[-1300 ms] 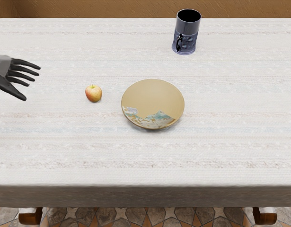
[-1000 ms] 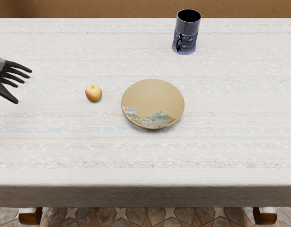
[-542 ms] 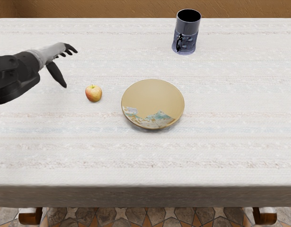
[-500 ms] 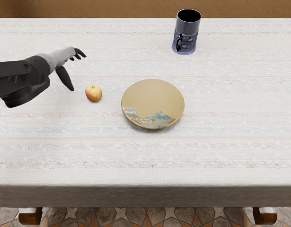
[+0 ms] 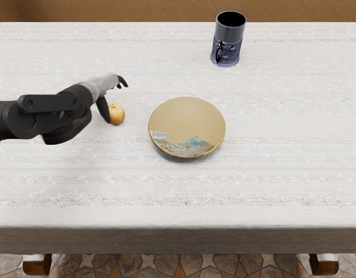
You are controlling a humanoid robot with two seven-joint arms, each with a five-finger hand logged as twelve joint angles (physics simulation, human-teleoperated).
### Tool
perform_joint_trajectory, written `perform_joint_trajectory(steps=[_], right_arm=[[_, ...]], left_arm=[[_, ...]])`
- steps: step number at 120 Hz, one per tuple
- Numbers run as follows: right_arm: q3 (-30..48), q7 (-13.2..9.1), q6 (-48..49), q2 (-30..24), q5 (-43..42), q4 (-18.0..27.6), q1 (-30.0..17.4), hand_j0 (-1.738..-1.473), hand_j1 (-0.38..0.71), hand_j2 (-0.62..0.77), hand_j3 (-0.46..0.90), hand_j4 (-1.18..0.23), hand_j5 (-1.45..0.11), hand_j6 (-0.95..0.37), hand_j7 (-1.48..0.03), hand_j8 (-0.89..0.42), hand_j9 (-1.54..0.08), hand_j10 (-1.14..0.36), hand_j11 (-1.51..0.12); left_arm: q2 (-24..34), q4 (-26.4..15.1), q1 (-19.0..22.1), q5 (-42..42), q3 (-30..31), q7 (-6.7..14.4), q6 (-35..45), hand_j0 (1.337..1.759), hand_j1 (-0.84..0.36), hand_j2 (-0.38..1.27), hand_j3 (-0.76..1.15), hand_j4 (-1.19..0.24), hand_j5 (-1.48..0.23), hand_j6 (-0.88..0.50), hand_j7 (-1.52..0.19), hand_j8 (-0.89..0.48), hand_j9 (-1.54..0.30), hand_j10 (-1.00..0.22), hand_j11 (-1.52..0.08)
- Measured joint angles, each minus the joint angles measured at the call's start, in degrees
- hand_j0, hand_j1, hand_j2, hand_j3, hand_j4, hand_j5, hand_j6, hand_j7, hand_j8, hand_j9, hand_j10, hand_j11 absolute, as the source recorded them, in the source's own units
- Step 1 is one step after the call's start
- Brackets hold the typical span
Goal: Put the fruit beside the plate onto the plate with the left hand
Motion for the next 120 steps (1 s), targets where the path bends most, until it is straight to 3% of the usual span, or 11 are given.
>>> perform_joint_trajectory(steps=[43, 81, 120], right_arm=[[0.0, 0.0, 0.0, 0.0, 0.0, 0.0, 0.0, -1.658, -0.31, -0.01, 0.0, -0.03, -0.04, -0.03, -0.04, -0.03, -0.04, -0.03, -0.04], [0.0, 0.0, 0.0, 0.0, 0.0, 0.0, 0.0, -1.658, -0.31, -0.01, 0.0, -0.03, -0.04, -0.03, -0.04, -0.03, -0.04, -0.03, -0.04], [0.0, 0.0, 0.0, 0.0, 0.0, 0.0, 0.0, -1.658, -0.31, -0.01, 0.0, -0.03, -0.04, -0.03, -0.04, -0.03, -0.04, -0.03, -0.04]], left_arm=[[-1.4, 1.1, 2.8, 0.0, 0.5, 0.0, -0.3, 1.658, -0.03, 0.07, 0.0, -0.32, -0.41, -0.32, -0.41, -0.32, -0.41, -0.32, -0.41], [-2.1, 2.8, 2.9, 0.5, 1.4, 0.0, -0.4, 1.658, -0.25, 0.14, 0.0, -0.5, -0.65, -0.47, -0.66, -0.5, -0.66, -0.5, -0.66], [-3.0, 3.2, 3.5, 1.2, 1.9, 0.2, -1.2, 1.652, -0.29, 0.16, 0.0, -0.59, -0.69, -0.42, -0.78, -0.41, -0.82, -0.63, -0.81]])
